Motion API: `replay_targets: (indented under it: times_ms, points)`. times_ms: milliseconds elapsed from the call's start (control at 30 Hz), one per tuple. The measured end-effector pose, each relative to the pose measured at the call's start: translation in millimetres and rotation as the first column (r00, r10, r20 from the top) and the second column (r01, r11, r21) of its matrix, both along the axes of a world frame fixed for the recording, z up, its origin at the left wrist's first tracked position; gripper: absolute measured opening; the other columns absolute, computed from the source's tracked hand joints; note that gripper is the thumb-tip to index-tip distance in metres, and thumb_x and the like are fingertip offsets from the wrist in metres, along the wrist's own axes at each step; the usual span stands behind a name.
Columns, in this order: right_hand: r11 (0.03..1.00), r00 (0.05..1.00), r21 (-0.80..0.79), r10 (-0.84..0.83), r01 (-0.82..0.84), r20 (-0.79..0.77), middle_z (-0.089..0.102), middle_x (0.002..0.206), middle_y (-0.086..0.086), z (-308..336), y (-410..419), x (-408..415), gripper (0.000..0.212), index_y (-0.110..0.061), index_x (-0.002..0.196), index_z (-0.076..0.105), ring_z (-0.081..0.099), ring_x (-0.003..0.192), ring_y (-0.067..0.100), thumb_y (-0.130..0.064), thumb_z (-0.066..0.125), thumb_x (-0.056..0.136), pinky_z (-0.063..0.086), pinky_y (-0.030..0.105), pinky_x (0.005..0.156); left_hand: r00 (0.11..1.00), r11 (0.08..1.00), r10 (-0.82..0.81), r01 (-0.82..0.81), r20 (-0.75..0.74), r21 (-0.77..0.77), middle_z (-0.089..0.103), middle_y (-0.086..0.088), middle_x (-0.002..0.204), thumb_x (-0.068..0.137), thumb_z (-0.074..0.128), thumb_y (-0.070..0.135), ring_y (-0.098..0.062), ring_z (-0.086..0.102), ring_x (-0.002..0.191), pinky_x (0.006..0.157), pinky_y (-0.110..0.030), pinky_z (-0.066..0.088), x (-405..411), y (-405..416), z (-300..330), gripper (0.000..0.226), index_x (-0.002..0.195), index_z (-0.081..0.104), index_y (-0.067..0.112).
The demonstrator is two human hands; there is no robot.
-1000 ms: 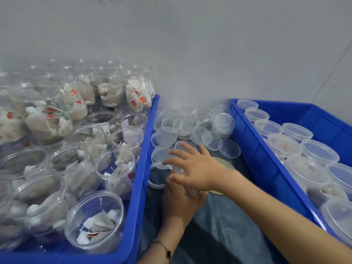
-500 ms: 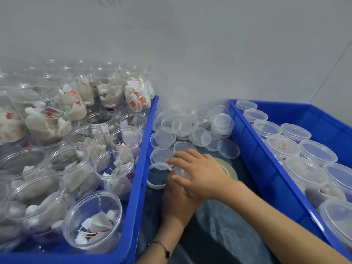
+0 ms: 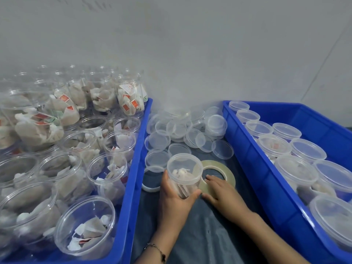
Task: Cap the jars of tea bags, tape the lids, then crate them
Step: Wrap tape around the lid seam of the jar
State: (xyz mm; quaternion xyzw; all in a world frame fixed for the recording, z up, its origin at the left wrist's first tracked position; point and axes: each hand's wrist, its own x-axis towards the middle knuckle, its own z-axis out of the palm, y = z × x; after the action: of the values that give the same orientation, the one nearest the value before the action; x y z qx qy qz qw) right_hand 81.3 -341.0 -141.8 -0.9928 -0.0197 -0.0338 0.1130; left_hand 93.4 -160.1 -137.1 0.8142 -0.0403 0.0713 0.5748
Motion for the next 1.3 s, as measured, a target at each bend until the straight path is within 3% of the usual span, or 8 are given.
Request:
replay_targets:
  times_ms: [100,233,400,567,633,700,767,1300]
  points:
    - [0.998,0.981,0.012,-0.068,0.067,0.182,0.064,0.115,0.002,5,9,-17,0.045,-0.011,0.11,0.062,0.057,0.109,0.02,-0.049,0.061,0.086,0.039,0.03,0.094,0.994,0.997,0.077,-0.078,0.08,0.016,0.043,-0.012,0.139,0.054,0.091,0.031,-0.027,0.044,0.127,0.104,-0.033,0.038,3,-1,-1,0.111,0.142,0.028,0.005]
    - [0.989,0.915,0.049,-0.144,0.136,0.376,0.055,0.059,-0.003,11,16,-46,0.035,-0.014,0.065,0.056,0.055,0.053,0.02,-0.029,0.087,0.06,0.037,0.026,0.057,0.975,0.976,0.15,-0.172,0.167,0.131,0.047,-0.02,0.134,0.047,0.093,0.035,-0.037,0.045,0.125,0.104,-0.042,0.036,2,0,2,0.113,0.137,0.037,-0.004]
    - [0.984,0.908,0.084,-0.177,0.157,0.379,0.056,0.055,-0.008,10,10,-78,0.03,-0.02,0.068,0.056,0.054,0.051,0.015,-0.035,0.082,0.064,0.035,0.024,0.05,0.951,0.946,0.213,-0.258,0.225,0.196,0.045,-0.026,0.135,0.045,0.088,0.051,-0.044,0.046,0.121,0.099,-0.056,0.038,-3,1,12,0.123,0.139,0.034,-0.007]
    - [0.958,0.877,0.219,-0.263,0.187,0.403,0.061,0.059,-0.006,18,12,-79,0.021,-0.015,0.068,0.063,0.056,0.055,0.016,-0.03,0.078,0.067,0.04,0.027,0.054,0.679,0.973,0.035,-0.189,0.733,0.129,0.055,-0.008,0.115,0.089,0.052,0.045,-0.025,0.053,0.102,0.091,-0.033,0.039,-28,10,0,0.046,0.116,0.049,0.008]
    - [0.958,0.85,0.233,-0.262,0.17,0.457,0.059,0.056,-0.007,20,12,-81,0.019,-0.016,0.065,0.063,0.055,0.051,0.013,-0.035,0.067,0.066,0.035,0.02,0.052,0.797,0.985,-0.107,0.005,0.594,0.17,0.064,0.006,0.107,0.091,0.051,0.029,-0.011,0.06,0.097,0.088,-0.026,0.045,-40,3,-4,0.026,0.115,0.058,0.025]
    - [0.957,0.83,0.254,-0.255,0.142,0.497,0.058,0.055,-0.008,21,12,-83,0.02,-0.016,0.064,0.063,0.053,0.05,0.011,-0.036,0.062,0.065,0.03,0.016,0.051,0.973,0.975,-0.219,0.221,0.077,-0.01,0.067,0.011,0.108,0.096,0.05,0.022,-0.005,0.063,0.1,0.095,-0.03,0.048,-49,-9,5,0.034,0.128,0.052,0.031]
    - [0.959,0.82,0.256,-0.242,0.122,0.519,0.058,0.055,-0.009,21,12,-85,0.026,-0.016,0.063,0.063,0.05,0.05,0.009,-0.041,0.055,0.067,0.031,0.018,0.052,0.891,0.927,-0.335,0.254,-0.305,-0.277,0.065,0.002,0.115,0.098,0.048,0.017,-0.013,0.062,0.108,0.1,-0.038,0.046,-47,-19,13,0.04,0.138,0.044,0.02]
    - [0.976,0.848,0.201,-0.174,0.082,0.501,0.056,0.054,-0.01,18,12,-86,0.028,-0.017,0.063,0.062,0.05,0.048,0.011,-0.044,0.056,0.069,0.039,0.021,0.051,0.785,0.905,-0.316,0.081,-0.533,-0.417,0.072,-0.006,0.073,0.092,0.059,0.007,-0.008,0.066,0.059,0.054,-0.019,0.052,-34,-21,34,0.01,0.091,0.068,0.002]
